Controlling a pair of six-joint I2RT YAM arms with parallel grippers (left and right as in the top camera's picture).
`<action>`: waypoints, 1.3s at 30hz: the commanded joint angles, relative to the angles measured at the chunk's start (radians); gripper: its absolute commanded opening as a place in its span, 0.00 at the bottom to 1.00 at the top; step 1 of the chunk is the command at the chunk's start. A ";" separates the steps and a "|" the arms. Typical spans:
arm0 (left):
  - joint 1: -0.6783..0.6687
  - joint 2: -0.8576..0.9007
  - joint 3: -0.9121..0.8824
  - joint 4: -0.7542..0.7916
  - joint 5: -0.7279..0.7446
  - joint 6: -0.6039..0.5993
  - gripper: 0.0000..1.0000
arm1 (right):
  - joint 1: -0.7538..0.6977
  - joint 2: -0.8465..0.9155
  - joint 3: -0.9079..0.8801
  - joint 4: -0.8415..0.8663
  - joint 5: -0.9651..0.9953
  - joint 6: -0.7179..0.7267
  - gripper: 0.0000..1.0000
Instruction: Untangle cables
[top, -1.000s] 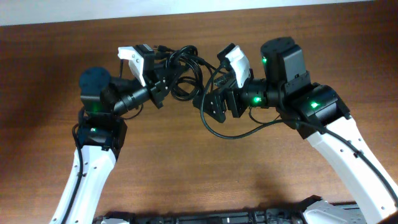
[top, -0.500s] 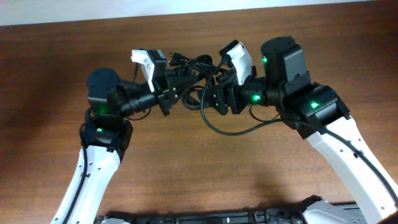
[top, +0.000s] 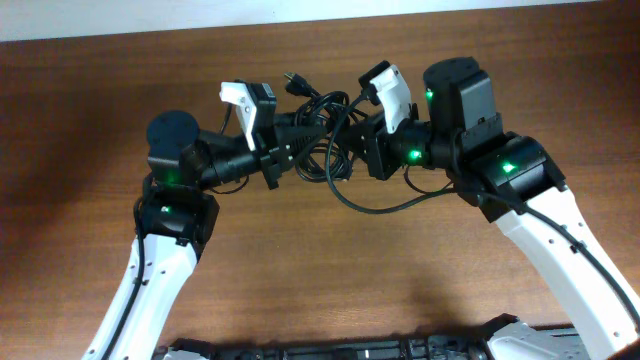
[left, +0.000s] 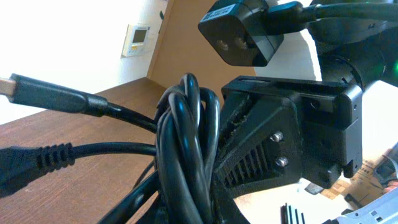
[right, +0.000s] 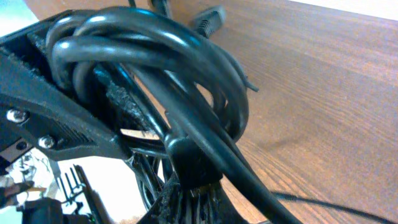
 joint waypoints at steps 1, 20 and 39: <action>-0.023 -0.005 0.021 0.002 0.050 -0.010 0.00 | 0.008 -0.013 0.007 0.022 -0.025 -0.005 0.22; -0.053 -0.005 0.021 -0.083 -0.675 -0.224 0.00 | 0.008 -0.013 0.007 -0.058 -0.205 -0.130 0.04; -0.053 -0.007 0.021 0.032 -0.196 0.085 0.00 | 0.008 -0.080 0.008 -0.105 0.133 0.152 0.67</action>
